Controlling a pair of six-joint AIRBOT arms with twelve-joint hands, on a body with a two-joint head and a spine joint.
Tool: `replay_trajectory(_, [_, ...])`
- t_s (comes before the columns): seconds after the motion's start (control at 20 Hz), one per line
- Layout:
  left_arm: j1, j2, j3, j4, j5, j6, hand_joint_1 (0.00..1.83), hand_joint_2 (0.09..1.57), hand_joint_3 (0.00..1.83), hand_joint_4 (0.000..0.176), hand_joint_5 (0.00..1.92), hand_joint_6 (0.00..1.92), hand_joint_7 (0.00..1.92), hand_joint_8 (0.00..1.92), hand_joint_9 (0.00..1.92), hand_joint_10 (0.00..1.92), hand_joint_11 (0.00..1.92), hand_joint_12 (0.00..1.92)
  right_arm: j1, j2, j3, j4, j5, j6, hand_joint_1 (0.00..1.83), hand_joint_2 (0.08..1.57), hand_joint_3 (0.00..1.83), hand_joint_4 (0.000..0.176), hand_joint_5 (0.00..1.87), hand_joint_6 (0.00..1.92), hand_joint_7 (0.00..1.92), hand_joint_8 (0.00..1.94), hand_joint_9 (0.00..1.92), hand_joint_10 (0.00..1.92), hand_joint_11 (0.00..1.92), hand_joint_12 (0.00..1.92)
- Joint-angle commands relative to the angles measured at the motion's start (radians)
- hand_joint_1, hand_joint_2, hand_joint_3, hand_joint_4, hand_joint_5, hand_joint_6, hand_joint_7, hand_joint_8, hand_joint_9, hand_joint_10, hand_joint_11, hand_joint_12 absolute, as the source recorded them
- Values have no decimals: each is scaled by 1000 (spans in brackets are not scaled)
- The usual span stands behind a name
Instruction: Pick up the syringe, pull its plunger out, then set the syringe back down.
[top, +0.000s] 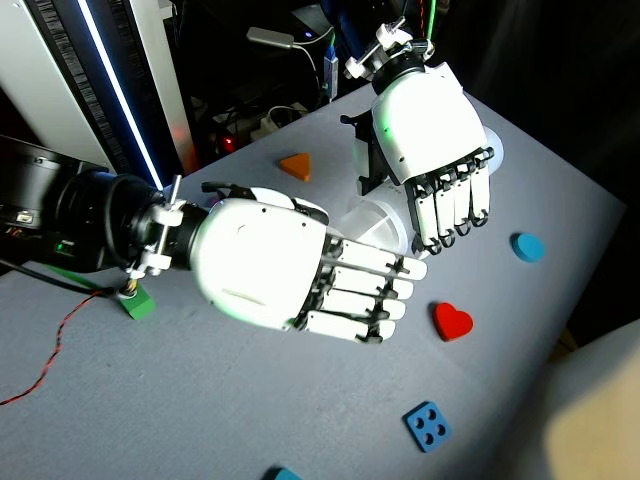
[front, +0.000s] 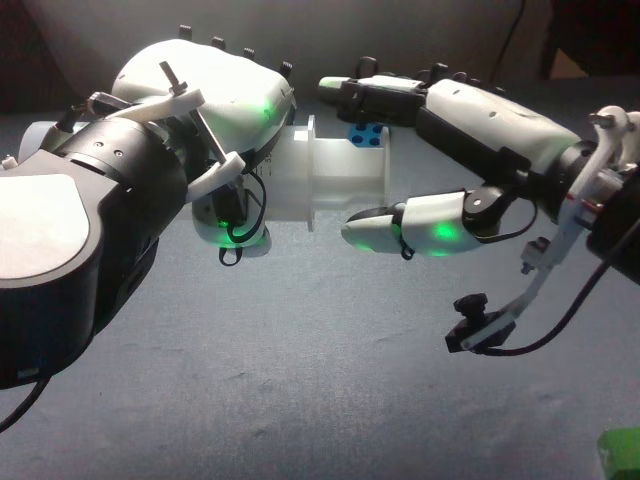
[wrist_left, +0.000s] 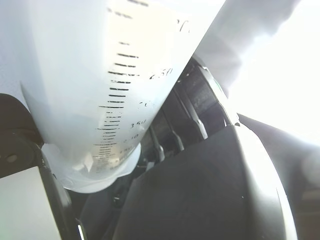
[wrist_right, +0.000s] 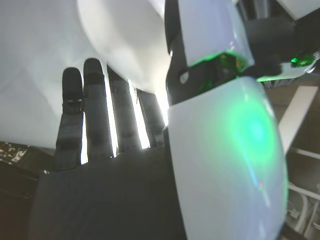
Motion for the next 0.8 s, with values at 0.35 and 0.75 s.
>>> replay_trajectory(0.35, [-15, 4, -3, 93, 40, 8, 1378, 1122, 2, 0, 851, 1001, 1035, 967, 868, 1306, 756, 1334, 12, -50, 66, -98, -94, -26, 1128, 949, 0, 0, 308, 4, 393, 4, 353, 7, 0, 744])
replay_trajectory(0.75, [-13, 4, -3, 93, 41, 8, 1384, 1108, 1, 0, 873, 925, 1074, 919, 912, 1291, 770, 1328, 7, -56, 66, -108, -130, -40, 1121, 949, 0, 0, 332, 6, 418, 5, 363, 5, 0, 775])
